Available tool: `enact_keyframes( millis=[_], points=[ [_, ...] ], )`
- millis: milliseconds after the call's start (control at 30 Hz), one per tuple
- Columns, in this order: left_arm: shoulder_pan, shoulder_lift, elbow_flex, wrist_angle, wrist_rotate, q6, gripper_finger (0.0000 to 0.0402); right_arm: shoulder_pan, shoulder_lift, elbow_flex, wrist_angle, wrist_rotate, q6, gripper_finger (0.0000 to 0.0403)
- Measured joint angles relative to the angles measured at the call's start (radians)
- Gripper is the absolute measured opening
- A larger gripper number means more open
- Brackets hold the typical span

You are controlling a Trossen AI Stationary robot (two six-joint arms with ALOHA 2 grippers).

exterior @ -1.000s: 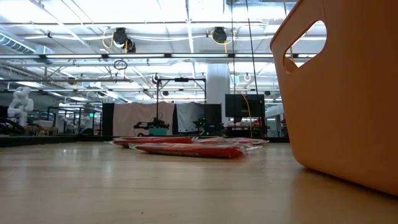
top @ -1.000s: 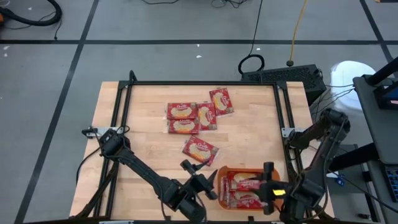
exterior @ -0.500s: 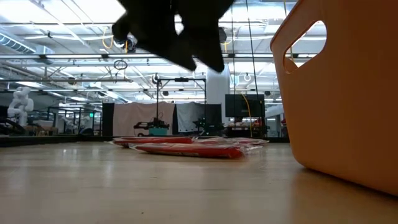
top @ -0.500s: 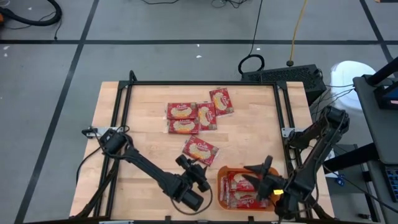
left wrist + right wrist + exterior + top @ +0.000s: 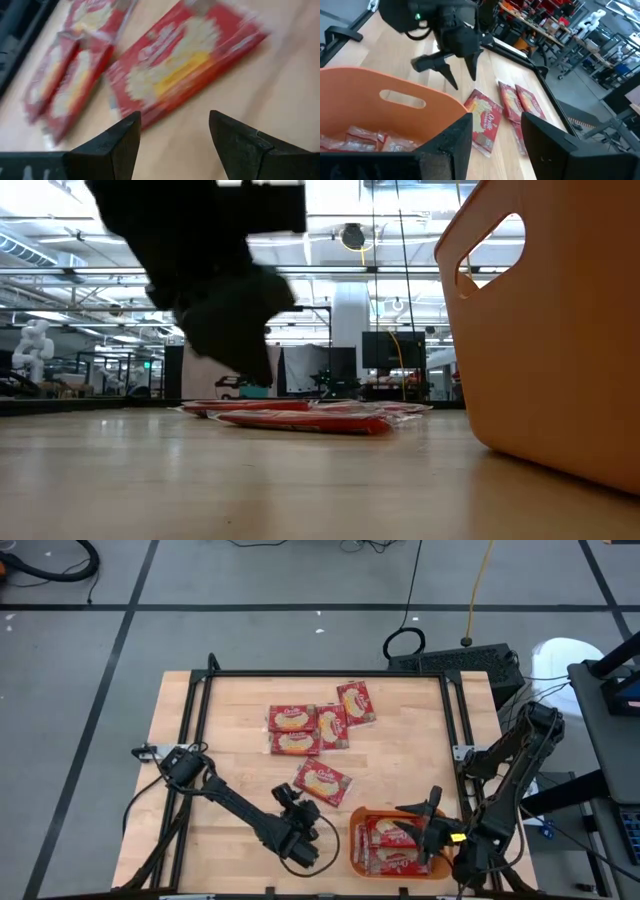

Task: Sort popcorn bags into baskets
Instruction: Put the red popcorn bag into the orange bin

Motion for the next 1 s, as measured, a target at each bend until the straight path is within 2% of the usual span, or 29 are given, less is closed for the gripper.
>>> enact_keyframes(
  millis=[167,333,600,1000],
  points=[
    [0.021,0.000,-0.036,-0.073,0.013,0.013,0.0239,0.000,0.000,0.000,0.042,-0.001,-0.009,0.0160],
    [0.065,0.000,-0.086,-0.060,0.113,0.078,0.0239,0.002,0.000,0.000,0.064,-0.031,-0.012,0.0160],
    [0.129,-0.010,-0.136,-0.004,0.192,0.132,0.0239,0.002,0.000,-0.001,0.064,-0.053,-0.029,0.0160],
    [0.164,-0.007,-0.151,0.107,0.201,0.301,0.0238,0.002,0.000,-0.001,0.064,-0.077,-0.035,0.0160]
  ],
)
